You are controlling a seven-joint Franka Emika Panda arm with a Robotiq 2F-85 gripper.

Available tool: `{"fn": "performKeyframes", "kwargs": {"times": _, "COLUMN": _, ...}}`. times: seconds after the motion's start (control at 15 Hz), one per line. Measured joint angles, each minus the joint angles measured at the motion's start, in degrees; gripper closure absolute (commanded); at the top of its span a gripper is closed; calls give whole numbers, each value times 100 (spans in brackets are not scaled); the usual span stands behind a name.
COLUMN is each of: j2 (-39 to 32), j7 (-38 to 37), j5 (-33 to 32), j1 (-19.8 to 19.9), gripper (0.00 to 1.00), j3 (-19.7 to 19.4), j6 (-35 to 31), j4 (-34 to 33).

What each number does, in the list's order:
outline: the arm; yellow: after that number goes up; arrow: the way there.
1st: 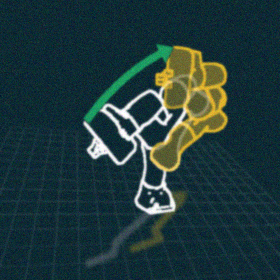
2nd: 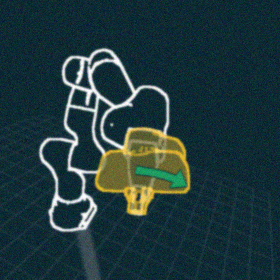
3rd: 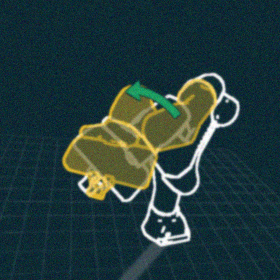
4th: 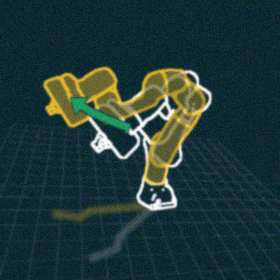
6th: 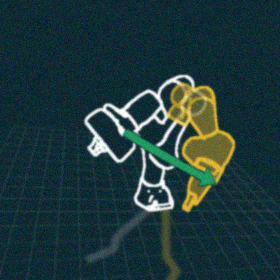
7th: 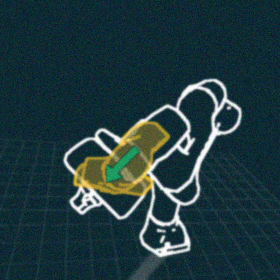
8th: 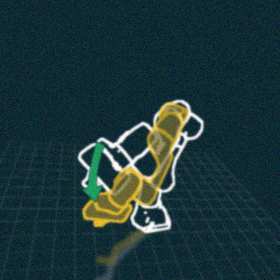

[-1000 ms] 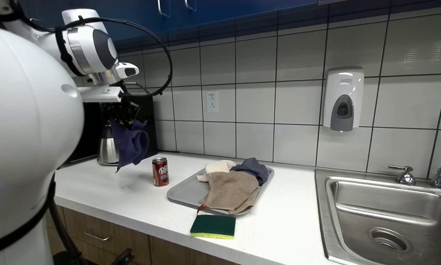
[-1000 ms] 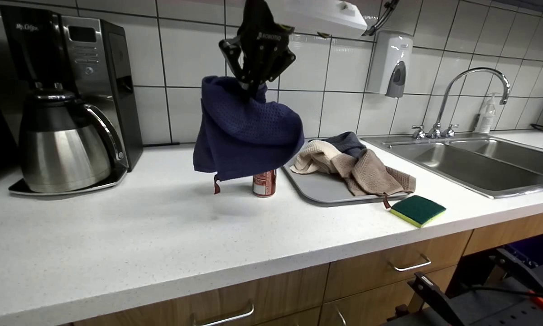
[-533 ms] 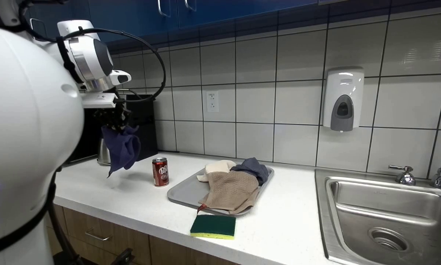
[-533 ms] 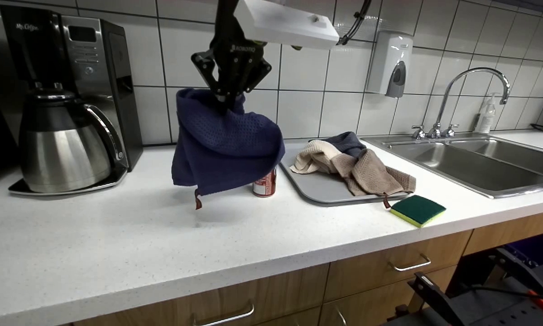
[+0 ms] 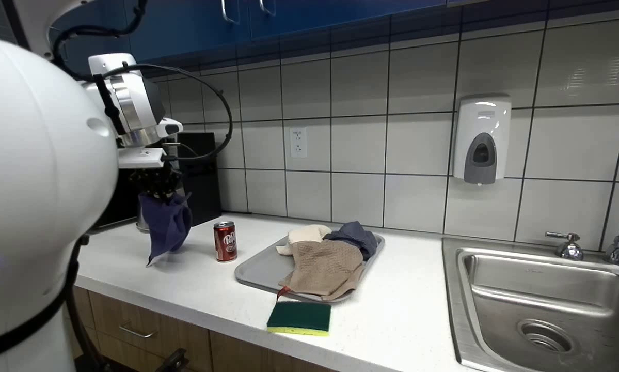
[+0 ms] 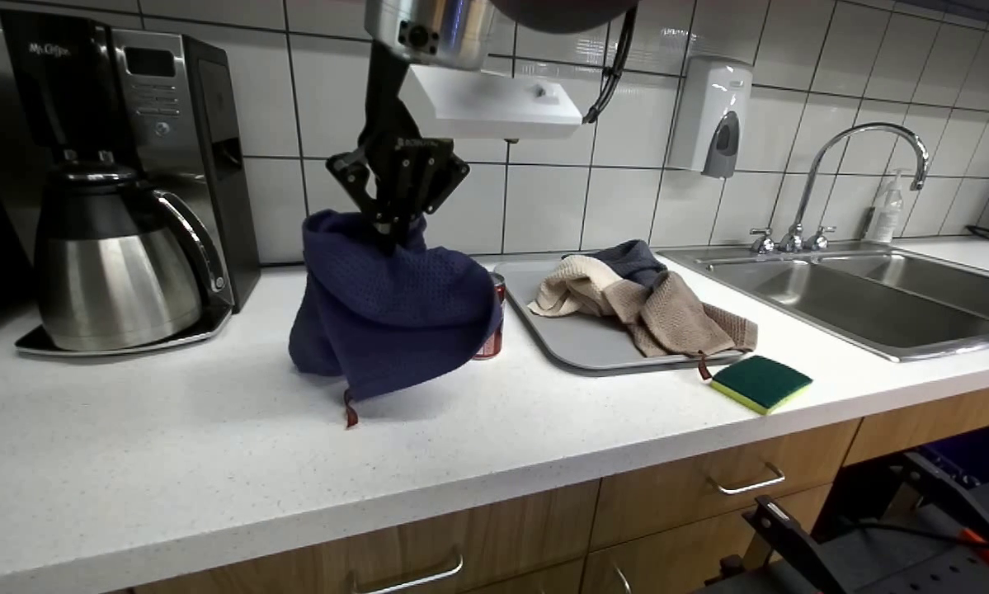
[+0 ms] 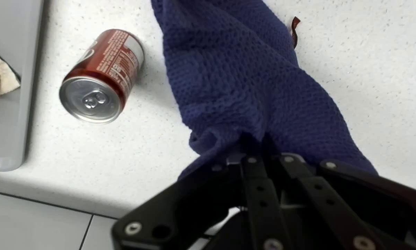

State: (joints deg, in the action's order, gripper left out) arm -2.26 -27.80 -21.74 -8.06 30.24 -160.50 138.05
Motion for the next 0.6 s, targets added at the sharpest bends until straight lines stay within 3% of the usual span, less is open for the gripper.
{"fn": "performKeyframes", "kwargs": {"times": 0.6, "j2": -976, "j7": -371, "j5": -715, "j1": -159, "gripper": 98, "j3": -96, "j6": 18, "j4": -368}}
